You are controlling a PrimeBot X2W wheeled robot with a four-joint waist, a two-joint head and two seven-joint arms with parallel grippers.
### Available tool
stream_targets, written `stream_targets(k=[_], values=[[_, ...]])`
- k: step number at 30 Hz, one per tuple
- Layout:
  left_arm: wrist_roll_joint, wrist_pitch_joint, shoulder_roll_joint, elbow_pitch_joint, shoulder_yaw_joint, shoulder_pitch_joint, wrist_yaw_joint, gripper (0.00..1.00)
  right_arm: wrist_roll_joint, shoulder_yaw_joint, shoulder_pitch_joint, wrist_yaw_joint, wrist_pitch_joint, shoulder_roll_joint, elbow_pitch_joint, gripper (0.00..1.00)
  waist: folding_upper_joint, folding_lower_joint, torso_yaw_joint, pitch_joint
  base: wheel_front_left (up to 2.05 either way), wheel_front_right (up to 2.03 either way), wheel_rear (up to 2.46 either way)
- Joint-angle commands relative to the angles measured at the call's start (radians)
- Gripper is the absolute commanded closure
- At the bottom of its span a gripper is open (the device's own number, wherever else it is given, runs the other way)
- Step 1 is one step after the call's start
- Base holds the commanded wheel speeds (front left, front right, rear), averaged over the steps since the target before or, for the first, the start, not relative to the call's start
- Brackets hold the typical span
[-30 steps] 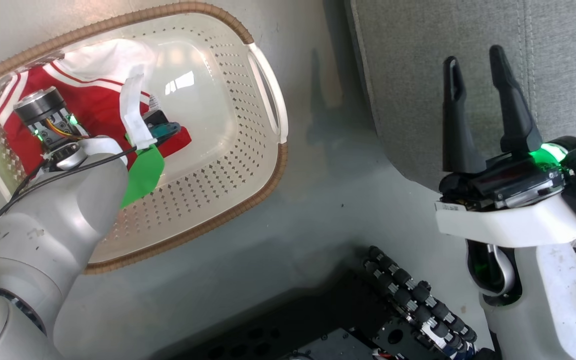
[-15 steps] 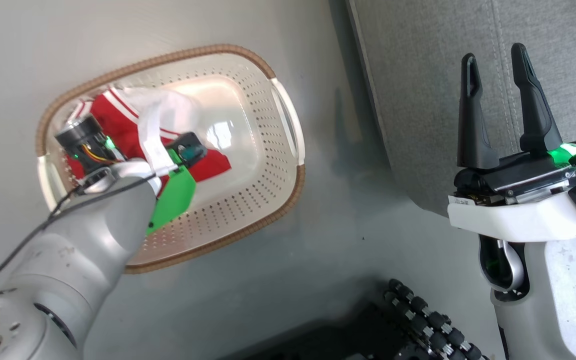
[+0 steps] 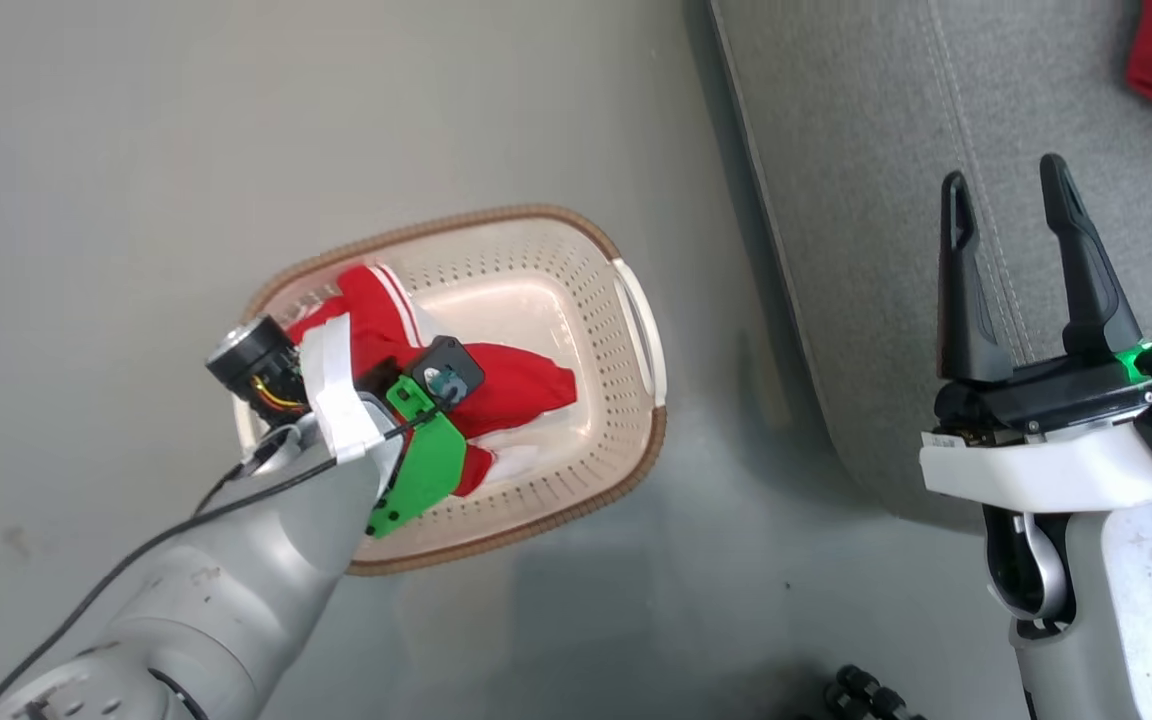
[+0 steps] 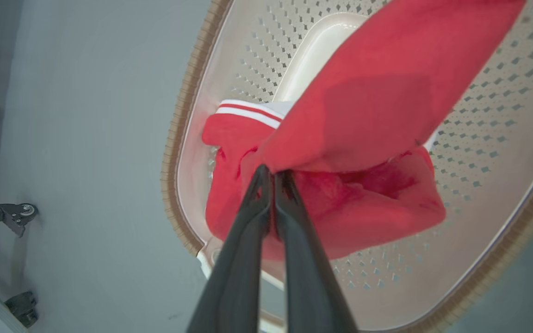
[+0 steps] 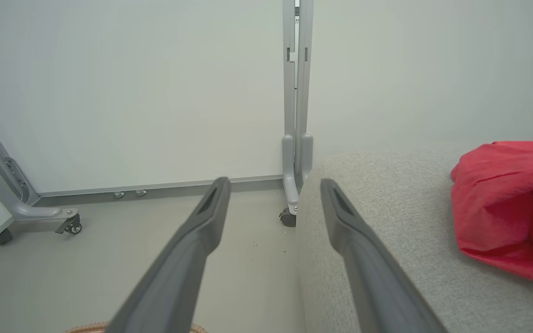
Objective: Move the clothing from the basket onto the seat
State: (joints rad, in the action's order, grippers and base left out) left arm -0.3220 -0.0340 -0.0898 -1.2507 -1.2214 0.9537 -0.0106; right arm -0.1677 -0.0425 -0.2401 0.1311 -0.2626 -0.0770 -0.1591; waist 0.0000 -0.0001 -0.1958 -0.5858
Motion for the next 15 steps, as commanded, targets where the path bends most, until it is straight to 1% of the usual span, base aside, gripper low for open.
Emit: stream_targets(k=[1, 6, 11, 15], values=[[-0.013, 0.019, 0.007, -0.002, 0.008, -0.02, -0.014, 1.0, 0.006, 0.005, 0.018, -0.001, -0.003, -0.007, 0.006, 0.0, 0.0, 0.0001, 0.078, 0.113, 0.0, 0.0, 0.0], [-0.051, 0.122, 0.027, 0.006, 0.041, -0.062, -0.058, 1.0, 0.007, 0.019, 0.057, -0.001, -0.003, -0.018, 0.015, 0.0, 0.0, 0.0001, 0.118, 0.195, 0.0, 0.0, 0.0], [-0.089, 0.234, 0.032, 0.022, 0.072, -0.097, -0.1, 1.0, 0.01, 0.028, 0.094, -0.001, -0.003, -0.024, 0.016, 0.0, 0.0, 0.0001, 0.158, 0.261, 0.0, 0.0, 0.0], [-0.107, 0.281, 0.036, 0.05, 0.09, -0.12, -0.127, 1.0, 0.012, 0.029, 0.121, -0.001, -0.003, -0.029, 0.019, 0.0, 0.0, 0.0001, 0.188, 0.307, 0.0, 0.0, 0.0]])
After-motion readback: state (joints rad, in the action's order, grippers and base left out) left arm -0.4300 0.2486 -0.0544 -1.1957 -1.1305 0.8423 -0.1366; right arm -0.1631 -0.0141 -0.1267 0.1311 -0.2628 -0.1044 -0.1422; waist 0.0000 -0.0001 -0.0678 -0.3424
